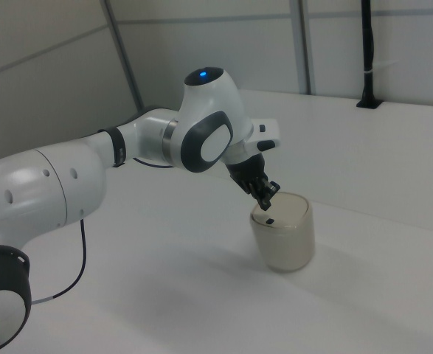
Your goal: Open the trash can
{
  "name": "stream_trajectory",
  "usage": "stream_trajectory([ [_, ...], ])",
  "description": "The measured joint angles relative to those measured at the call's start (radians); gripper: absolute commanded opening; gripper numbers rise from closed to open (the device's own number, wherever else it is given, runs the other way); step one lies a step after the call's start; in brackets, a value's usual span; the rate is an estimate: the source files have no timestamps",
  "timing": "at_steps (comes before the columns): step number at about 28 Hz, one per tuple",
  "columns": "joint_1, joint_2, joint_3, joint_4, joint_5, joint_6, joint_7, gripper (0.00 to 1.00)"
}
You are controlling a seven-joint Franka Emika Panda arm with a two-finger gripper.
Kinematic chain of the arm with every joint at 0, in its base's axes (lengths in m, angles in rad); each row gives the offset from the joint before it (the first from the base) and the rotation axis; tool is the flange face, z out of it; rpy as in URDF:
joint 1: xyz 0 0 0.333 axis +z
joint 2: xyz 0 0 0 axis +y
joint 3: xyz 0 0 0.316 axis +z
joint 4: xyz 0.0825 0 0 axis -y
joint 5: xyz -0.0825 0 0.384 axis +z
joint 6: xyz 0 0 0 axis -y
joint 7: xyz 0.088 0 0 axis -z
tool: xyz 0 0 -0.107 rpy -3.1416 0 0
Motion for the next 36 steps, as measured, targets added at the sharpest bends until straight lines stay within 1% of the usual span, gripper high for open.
stream_trajectory([
  [9,-0.001,0.000,-0.002,0.002,-0.002,0.004,0.001,0.00],
  [17,-0.002,0.004,-0.004,0.002,-0.038,0.004,0.001,0.00],
  [29,-0.001,0.011,-0.004,0.002,-0.051,0.004,0.001,0.00],
  [36,0.000,0.020,-0.001,-0.002,-0.074,0.004,0.001,0.00],
])
